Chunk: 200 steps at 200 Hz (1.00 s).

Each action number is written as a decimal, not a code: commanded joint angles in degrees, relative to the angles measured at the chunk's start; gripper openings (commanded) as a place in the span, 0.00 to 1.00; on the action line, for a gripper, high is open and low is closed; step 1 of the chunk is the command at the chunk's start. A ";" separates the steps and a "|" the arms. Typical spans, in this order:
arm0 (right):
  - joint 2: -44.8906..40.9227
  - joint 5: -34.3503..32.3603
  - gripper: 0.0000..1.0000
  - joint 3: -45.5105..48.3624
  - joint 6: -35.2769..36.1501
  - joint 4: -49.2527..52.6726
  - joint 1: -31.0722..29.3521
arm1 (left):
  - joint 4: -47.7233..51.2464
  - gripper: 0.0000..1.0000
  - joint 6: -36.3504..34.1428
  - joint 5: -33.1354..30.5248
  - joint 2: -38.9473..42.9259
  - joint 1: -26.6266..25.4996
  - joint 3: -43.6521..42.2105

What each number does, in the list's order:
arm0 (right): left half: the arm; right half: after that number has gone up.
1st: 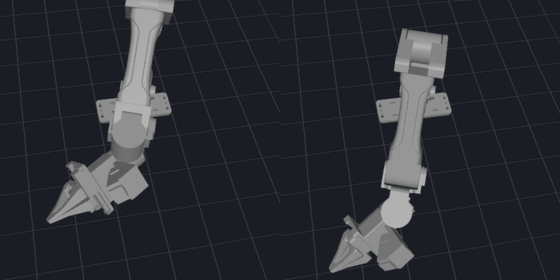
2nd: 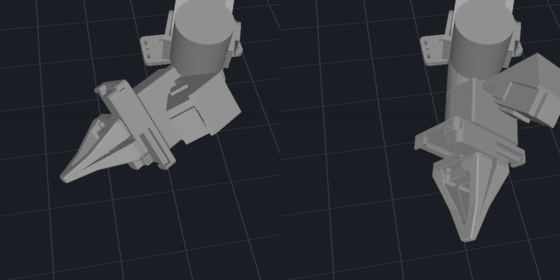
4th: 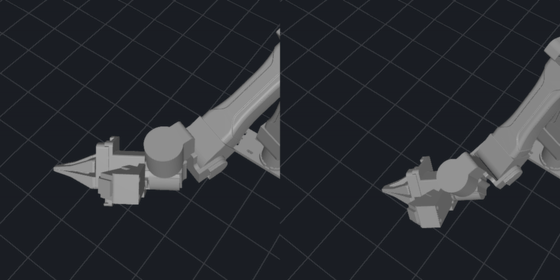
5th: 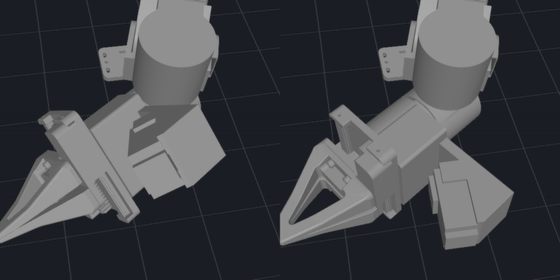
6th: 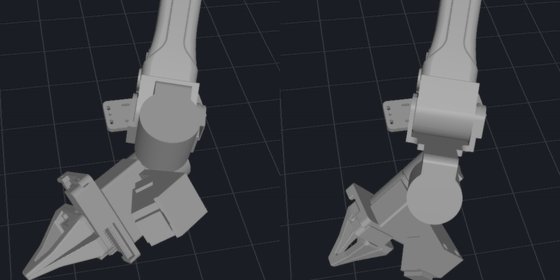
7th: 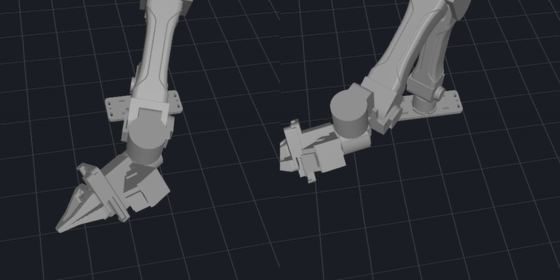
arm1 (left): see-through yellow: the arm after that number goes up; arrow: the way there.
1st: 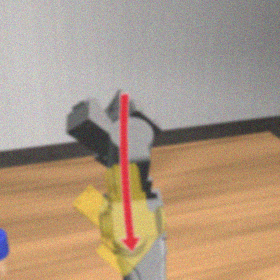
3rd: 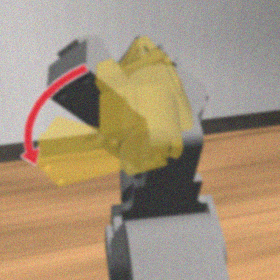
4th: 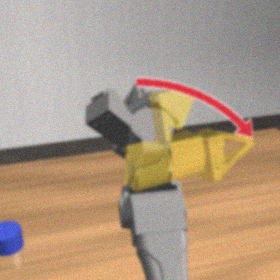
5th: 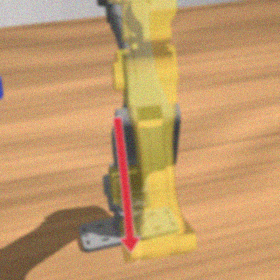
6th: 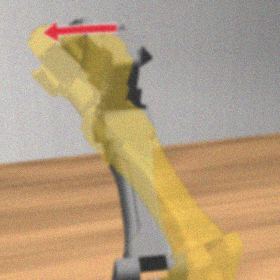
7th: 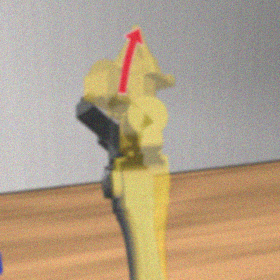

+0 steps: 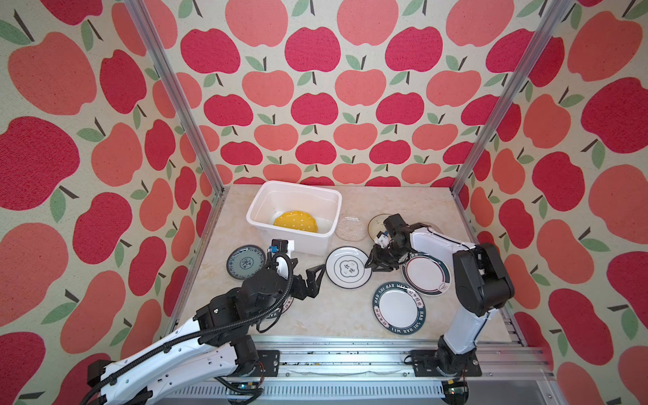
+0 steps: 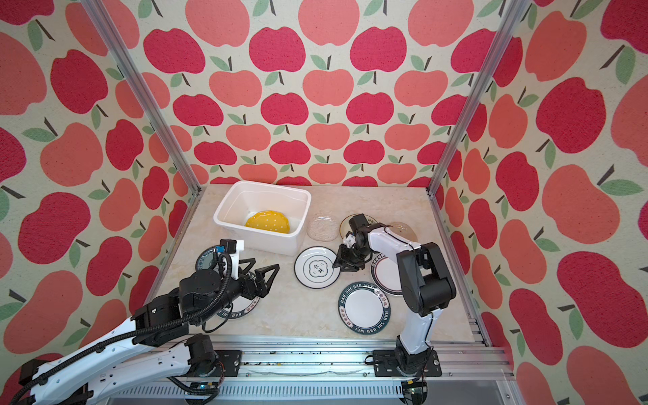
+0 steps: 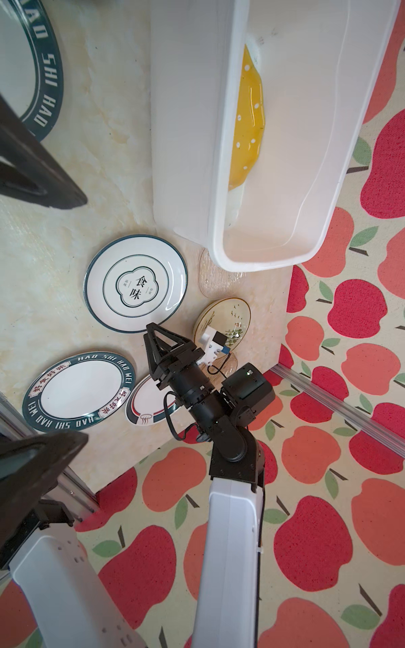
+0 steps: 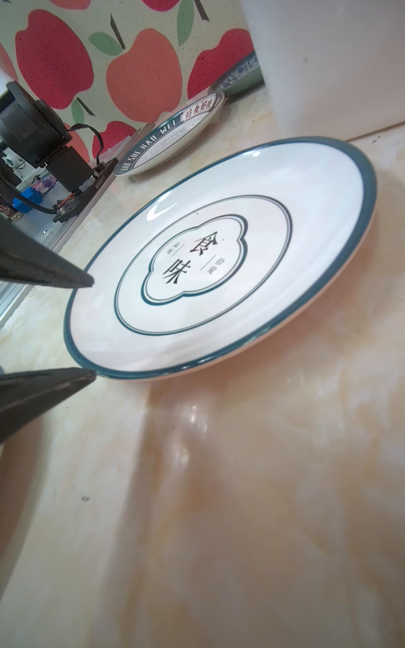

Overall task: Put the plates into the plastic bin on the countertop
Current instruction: 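Close the right gripper on the cloud-centre plate rim and tilt it up, then lift the cloud-centre plate upright with the right gripper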

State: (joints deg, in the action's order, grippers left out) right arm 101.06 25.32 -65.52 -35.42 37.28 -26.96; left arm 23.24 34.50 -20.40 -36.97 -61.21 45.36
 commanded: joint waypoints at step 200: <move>-8.97 -8.61 0.69 19.11 -32.49 -24.11 -5.92 | -3.16 0.99 -4.00 5.77 -10.36 -0.18 4.38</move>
State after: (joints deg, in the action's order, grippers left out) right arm 91.05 15.33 -47.72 -66.54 17.80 -32.62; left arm 20.64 31.79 -15.57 -46.96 -61.21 47.68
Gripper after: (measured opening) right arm 0.686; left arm 0.991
